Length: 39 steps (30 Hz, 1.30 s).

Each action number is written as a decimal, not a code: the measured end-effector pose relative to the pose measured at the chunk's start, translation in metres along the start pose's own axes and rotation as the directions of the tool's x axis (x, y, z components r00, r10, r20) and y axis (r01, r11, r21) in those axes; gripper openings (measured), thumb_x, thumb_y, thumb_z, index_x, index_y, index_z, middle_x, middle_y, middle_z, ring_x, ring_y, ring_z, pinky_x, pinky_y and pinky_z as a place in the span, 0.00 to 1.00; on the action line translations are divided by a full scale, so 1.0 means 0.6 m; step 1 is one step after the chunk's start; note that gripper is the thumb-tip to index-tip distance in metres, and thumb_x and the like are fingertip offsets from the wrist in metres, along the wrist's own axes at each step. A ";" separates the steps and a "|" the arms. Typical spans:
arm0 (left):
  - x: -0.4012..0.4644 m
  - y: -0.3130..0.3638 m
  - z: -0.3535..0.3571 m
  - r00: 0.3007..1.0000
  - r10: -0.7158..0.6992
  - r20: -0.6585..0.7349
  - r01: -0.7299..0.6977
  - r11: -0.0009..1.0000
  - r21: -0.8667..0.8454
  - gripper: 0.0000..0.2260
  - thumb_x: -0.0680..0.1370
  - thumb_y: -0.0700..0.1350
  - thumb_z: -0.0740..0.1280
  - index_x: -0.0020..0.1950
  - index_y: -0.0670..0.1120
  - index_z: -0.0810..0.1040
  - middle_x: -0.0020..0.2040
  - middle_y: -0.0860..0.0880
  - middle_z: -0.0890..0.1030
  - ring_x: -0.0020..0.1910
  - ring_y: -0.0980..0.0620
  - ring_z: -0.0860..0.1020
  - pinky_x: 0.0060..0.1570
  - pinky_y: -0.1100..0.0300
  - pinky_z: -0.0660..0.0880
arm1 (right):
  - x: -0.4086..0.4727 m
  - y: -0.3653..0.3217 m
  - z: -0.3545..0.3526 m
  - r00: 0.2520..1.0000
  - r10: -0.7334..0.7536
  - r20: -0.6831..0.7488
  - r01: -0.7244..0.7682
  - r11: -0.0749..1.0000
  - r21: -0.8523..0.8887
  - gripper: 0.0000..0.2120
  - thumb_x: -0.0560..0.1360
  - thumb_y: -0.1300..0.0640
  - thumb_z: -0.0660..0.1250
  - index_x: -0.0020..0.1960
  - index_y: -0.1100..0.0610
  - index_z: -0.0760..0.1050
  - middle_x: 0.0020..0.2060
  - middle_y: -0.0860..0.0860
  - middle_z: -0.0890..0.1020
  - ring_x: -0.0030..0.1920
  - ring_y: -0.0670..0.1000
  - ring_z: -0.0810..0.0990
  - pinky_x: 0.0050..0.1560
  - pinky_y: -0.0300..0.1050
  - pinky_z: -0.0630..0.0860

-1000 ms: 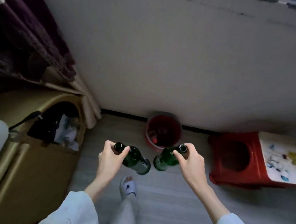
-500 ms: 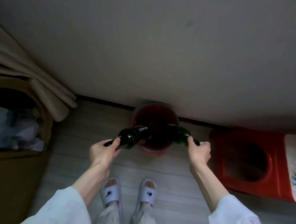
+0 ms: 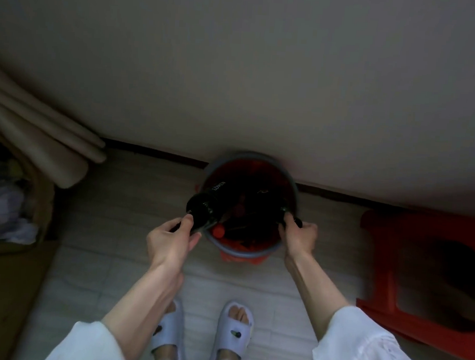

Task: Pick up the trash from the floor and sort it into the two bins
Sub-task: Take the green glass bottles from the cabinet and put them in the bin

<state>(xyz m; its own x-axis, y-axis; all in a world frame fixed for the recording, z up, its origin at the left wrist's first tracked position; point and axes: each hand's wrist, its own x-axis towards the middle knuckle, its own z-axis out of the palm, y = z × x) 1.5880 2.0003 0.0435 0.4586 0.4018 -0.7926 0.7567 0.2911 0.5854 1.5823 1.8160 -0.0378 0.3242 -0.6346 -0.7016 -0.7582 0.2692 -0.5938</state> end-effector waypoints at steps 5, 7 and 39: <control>0.037 -0.042 0.036 0.997 -0.039 0.069 0.039 0.999 0.005 0.15 0.78 0.37 0.63 0.64 0.34 0.71 0.54 0.38 0.77 0.43 0.46 0.78 0.33 0.67 0.77 | 0.040 0.037 0.009 0.985 0.128 0.115 -0.091 0.956 -0.279 0.16 0.73 0.58 0.67 0.56 0.69 0.74 0.44 0.61 0.82 0.50 0.59 0.82 0.55 0.54 0.78; 0.053 -0.058 0.052 0.994 -0.049 0.099 0.044 0.998 0.046 0.17 0.78 0.37 0.63 0.67 0.36 0.69 0.57 0.37 0.76 0.44 0.45 0.78 0.33 0.66 0.78 | 0.055 0.051 0.007 0.985 0.143 0.095 -0.104 0.935 -0.338 0.16 0.73 0.57 0.67 0.54 0.70 0.76 0.33 0.59 0.81 0.49 0.61 0.82 0.55 0.56 0.78; 0.026 -0.084 0.004 0.827 -0.005 0.563 -0.522 0.365 0.771 0.25 0.79 0.48 0.62 0.74 0.46 0.59 0.71 0.39 0.67 0.71 0.45 0.64 0.65 0.63 0.59 | -0.077 0.015 -0.068 0.902 -0.151 0.404 0.399 0.644 -0.652 0.22 0.80 0.50 0.56 0.71 0.57 0.64 0.66 0.58 0.73 0.67 0.57 0.70 0.62 0.43 0.65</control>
<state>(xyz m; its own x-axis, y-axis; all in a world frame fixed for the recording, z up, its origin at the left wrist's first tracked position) 1.5579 1.9900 0.0011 0.6376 -0.1576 -0.7541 0.3956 -0.7729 0.4961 1.5377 1.8183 0.0051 0.6353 -0.3208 -0.7024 -0.7280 -0.5524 -0.4061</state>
